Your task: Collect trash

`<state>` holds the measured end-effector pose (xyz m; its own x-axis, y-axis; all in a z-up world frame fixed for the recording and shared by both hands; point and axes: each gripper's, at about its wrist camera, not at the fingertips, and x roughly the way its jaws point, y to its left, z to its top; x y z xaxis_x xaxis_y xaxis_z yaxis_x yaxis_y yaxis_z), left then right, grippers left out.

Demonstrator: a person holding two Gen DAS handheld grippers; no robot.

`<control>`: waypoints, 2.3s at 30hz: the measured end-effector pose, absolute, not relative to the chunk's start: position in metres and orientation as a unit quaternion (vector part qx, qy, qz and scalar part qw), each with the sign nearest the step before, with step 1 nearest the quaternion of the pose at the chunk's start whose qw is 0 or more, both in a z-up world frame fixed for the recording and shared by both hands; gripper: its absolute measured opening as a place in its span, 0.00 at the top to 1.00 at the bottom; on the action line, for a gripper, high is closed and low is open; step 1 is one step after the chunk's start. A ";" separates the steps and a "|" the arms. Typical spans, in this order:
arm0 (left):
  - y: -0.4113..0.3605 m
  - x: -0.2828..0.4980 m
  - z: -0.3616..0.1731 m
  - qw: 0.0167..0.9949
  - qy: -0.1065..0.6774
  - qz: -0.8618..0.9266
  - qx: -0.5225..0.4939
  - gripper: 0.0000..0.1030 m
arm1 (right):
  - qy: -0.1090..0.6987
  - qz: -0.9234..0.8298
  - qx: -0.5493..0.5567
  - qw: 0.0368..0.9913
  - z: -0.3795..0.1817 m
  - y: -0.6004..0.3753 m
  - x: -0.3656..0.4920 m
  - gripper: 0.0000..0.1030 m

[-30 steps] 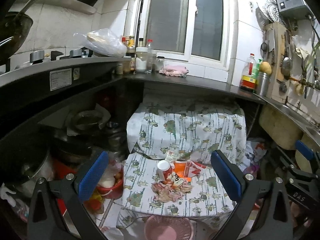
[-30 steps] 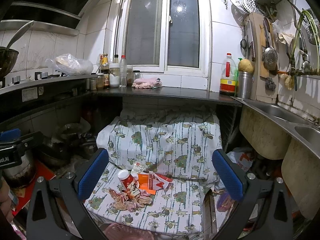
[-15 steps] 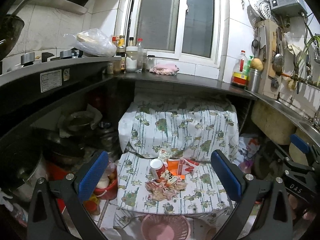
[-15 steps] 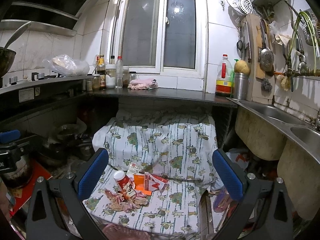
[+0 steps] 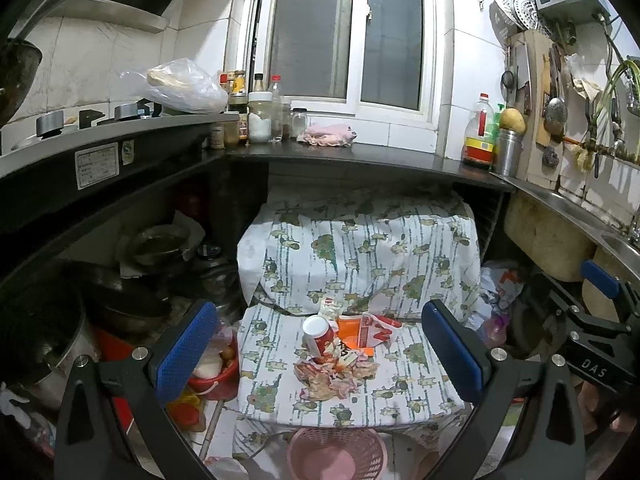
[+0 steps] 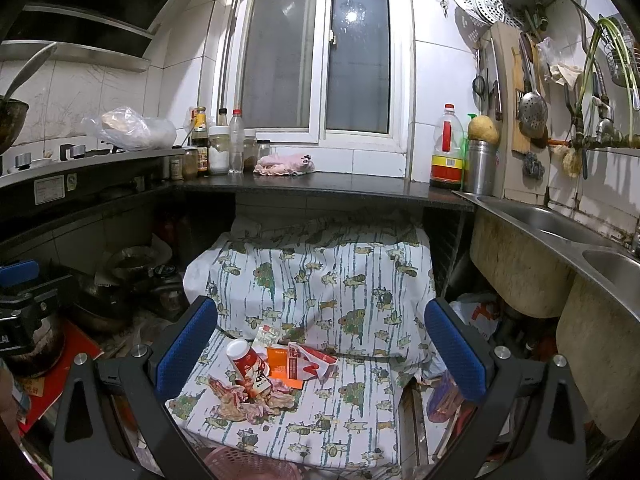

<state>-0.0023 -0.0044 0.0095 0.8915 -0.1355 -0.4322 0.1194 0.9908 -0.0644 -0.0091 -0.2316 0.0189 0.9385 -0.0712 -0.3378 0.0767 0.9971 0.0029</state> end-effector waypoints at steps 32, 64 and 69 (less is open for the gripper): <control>-0.045 0.055 -0.034 0.949 0.292 -0.122 -0.007 0.00 | 0.217 -0.056 0.014 0.974 -0.008 -0.238 0.032 0.00; -0.026 0.306 -0.289 0.840 0.541 0.001 0.050 0.00 | 0.482 0.005 0.101 0.870 -0.253 -0.263 0.325 0.00; -0.033 0.313 -0.314 0.824 0.564 -0.015 0.056 0.00 | 0.500 -0.003 0.099 0.860 -0.266 -0.264 0.334 0.00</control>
